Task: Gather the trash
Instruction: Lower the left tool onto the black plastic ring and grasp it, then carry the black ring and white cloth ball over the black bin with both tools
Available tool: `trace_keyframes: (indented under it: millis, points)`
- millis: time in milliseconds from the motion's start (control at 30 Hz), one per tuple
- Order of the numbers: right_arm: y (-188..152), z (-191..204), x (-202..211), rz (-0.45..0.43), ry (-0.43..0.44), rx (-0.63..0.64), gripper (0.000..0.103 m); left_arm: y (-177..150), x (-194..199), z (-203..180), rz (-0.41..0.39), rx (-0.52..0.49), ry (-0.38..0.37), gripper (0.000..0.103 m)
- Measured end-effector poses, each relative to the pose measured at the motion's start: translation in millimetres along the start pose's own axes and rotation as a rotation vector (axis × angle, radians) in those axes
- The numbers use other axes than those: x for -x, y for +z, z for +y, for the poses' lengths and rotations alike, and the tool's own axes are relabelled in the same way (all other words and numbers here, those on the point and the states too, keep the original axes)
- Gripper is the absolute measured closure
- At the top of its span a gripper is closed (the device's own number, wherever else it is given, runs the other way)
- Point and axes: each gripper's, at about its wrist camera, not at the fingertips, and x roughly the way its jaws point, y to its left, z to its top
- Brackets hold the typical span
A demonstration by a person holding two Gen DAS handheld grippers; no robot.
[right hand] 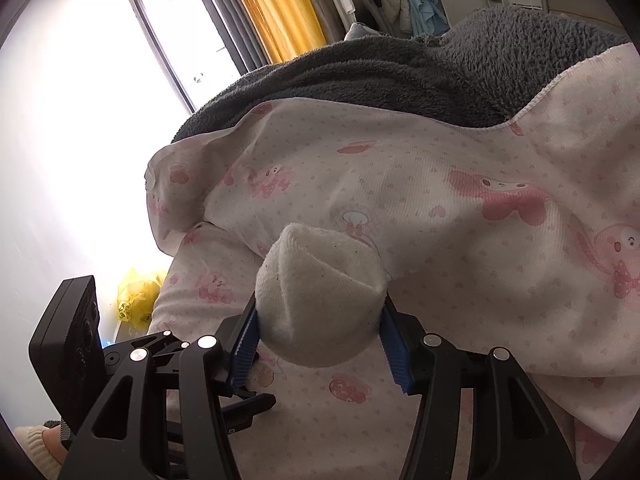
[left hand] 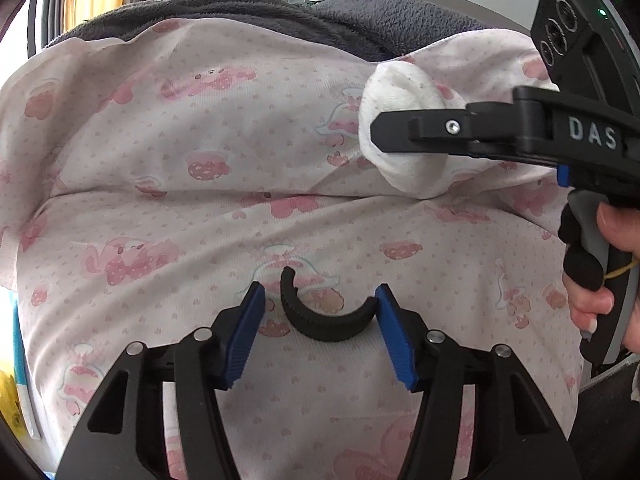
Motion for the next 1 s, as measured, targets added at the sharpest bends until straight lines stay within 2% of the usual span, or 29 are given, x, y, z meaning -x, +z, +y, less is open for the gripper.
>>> trace_keyframes:
  millis: [367, 700, 1000]
  points:
    - [1, 9, 4, 0.003, -0.009, 0.038, 0.047, 10, -13, -1, -0.004, 0.002, 0.001, 0.055]
    - [-2, 28, 1, 0.003, -0.002, 0.046, 0.047, 1, 18, 8, -0.063, 0.056, 0.027, 0.056]
    - [-6, 68, 2, -0.007, 0.031, 0.079, 0.047, -21, 60, 33, -0.092, 0.108, 0.078, 0.056]
